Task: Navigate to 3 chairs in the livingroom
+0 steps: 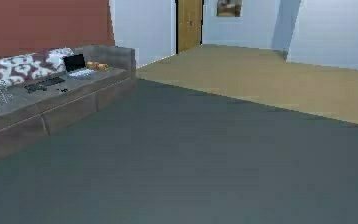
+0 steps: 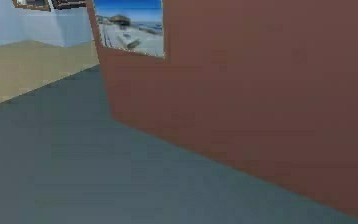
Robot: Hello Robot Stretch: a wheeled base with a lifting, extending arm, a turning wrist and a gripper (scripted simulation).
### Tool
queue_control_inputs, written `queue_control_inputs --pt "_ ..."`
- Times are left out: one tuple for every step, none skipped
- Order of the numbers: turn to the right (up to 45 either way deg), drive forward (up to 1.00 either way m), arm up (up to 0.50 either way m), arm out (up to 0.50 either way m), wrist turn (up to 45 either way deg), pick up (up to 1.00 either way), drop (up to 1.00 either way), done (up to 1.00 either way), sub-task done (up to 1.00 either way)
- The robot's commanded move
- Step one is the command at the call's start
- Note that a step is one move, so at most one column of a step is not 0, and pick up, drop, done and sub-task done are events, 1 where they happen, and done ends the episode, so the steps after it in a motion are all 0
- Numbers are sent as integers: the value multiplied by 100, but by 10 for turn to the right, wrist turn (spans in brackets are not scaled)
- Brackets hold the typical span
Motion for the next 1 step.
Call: queue_control_inputs --pt "450 0 0 0 0 0 0 0 0"
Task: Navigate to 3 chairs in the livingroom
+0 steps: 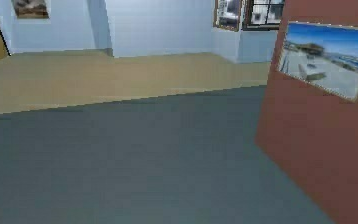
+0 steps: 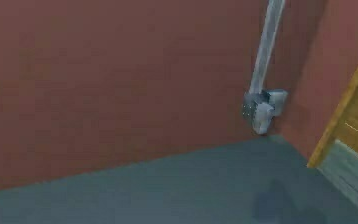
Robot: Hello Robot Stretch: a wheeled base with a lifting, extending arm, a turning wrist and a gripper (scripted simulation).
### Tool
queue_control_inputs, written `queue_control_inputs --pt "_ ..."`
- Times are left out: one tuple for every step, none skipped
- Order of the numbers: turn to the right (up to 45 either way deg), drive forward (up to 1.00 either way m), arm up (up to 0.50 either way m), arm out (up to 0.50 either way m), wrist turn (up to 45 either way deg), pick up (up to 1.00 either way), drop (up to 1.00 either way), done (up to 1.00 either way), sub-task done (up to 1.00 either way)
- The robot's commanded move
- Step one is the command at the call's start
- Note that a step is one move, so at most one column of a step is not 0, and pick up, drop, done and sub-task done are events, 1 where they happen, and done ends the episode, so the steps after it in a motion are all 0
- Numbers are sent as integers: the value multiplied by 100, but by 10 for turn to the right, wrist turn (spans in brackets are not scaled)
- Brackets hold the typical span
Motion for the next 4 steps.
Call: queue_control_inputs --pt "450 0 0 0 0 0 0 0 0" --pt "450 0 0 0 0 0 0 0 0" --pt "420 0 0 0 0 0 0 0 0" --pt "0 85 0 0 0 0 0 0 0"
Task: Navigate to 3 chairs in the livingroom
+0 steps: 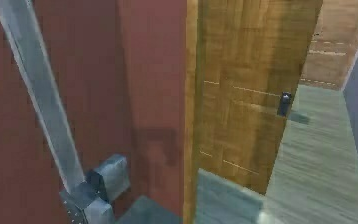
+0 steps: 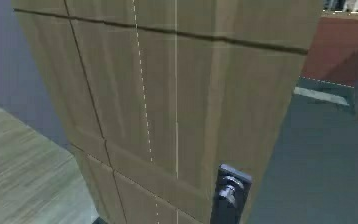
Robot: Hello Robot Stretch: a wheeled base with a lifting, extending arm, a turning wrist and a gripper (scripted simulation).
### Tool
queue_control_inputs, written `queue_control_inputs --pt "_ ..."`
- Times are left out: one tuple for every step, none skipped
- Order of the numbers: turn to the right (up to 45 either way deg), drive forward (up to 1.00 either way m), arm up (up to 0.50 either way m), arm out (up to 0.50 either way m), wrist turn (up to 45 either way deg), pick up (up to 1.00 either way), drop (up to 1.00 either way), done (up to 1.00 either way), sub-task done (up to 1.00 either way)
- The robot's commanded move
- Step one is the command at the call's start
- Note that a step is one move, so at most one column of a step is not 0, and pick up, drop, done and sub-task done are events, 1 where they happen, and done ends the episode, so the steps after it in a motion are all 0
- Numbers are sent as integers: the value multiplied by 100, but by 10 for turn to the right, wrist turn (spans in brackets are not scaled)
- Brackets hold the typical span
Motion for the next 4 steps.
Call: queue_control_inputs --pt "390 0 0 0 0 0 0 0 0" --pt "0 100 0 0 0 0 0 0 0" --pt "90 0 0 0 0 0 0 0 0" --pt "30 0 0 0 0 0 0 0 0"
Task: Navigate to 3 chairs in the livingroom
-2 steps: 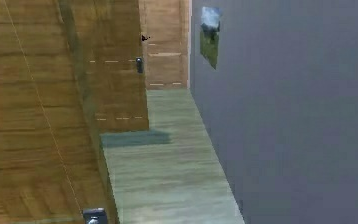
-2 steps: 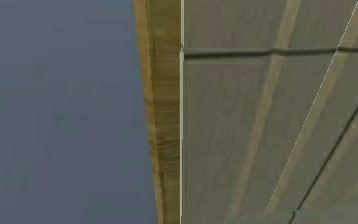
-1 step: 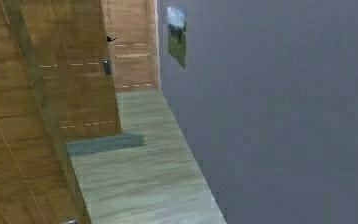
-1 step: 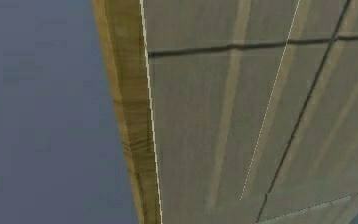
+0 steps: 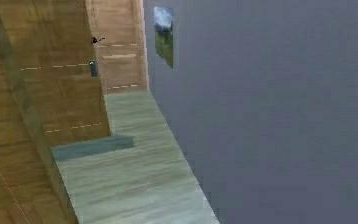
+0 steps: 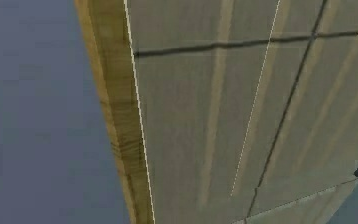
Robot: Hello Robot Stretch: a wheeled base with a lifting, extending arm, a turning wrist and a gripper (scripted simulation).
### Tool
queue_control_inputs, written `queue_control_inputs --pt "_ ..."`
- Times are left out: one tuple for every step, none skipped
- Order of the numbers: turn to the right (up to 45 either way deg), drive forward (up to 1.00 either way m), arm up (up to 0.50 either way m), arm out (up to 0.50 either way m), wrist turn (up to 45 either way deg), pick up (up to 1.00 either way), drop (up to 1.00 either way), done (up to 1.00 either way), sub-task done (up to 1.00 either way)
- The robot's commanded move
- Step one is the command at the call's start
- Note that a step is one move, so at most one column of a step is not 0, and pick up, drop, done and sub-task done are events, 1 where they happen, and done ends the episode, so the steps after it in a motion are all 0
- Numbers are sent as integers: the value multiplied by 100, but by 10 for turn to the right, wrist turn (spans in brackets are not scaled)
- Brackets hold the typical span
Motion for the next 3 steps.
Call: queue_control_inputs --pt "0 30 0 0 0 0 0 0 0" --pt "-180 0 0 0 0 0 0 0 0" --pt "0 100 0 0 0 0 0 0 0"
